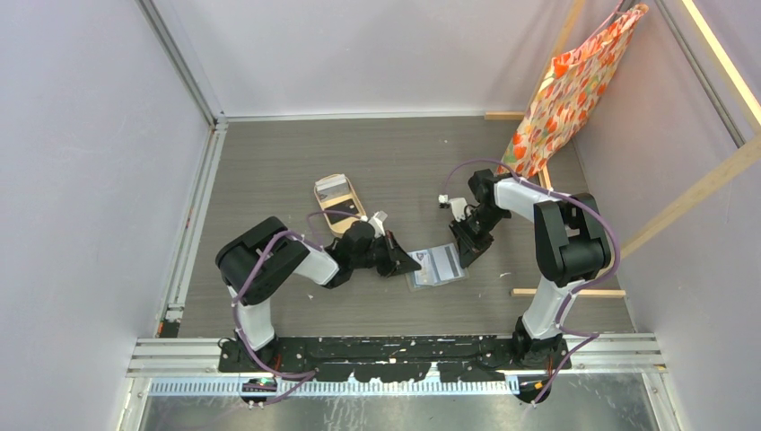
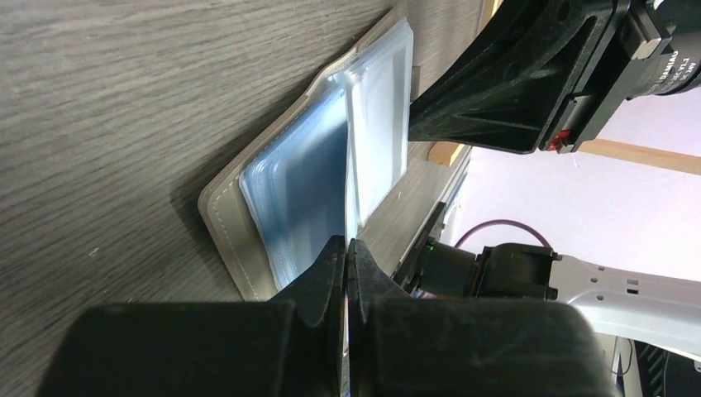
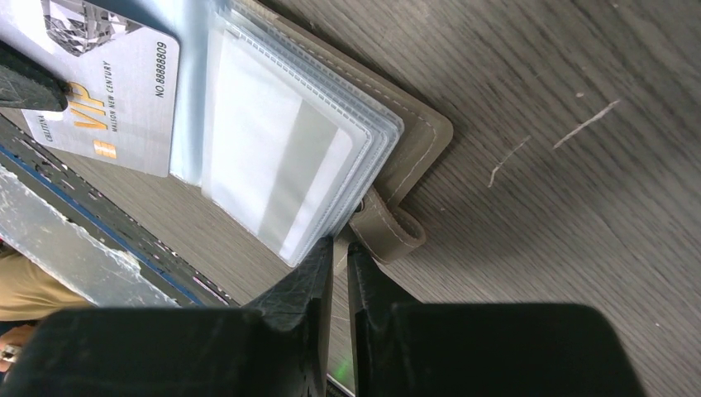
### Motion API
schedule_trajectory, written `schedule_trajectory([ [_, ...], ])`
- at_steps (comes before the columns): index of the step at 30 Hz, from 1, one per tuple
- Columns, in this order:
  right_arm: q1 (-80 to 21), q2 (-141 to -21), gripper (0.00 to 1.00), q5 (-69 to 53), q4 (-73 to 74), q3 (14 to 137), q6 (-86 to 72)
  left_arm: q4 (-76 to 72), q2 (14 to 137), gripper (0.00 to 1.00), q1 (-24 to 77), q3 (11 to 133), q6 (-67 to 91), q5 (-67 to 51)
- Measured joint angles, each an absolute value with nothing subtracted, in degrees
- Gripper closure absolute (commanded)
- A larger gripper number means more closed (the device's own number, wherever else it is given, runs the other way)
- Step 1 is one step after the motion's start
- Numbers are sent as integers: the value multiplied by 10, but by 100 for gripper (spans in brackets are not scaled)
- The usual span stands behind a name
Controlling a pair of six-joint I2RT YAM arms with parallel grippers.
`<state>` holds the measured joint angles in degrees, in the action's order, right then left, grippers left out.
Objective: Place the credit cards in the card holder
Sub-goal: Insert the credit card into the card holder.
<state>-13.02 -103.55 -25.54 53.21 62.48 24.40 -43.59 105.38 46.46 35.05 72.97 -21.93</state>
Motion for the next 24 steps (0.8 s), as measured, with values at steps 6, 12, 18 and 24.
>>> schedule_trajectory([
  [6,-131,-1035,82,-255,532,625,242,-427,1054,100,466,358,729,-214],
  [12,-132,-1035,82,-253,532,625,240,-422,1054,100,469,366,728,-210],
  [18,-133,-1035,82,-251,532,625,240,-424,1054,100,472,369,728,-209],
  [24,-134,-1035,82,-251,532,626,240,-419,1055,100,472,379,728,-207],
])
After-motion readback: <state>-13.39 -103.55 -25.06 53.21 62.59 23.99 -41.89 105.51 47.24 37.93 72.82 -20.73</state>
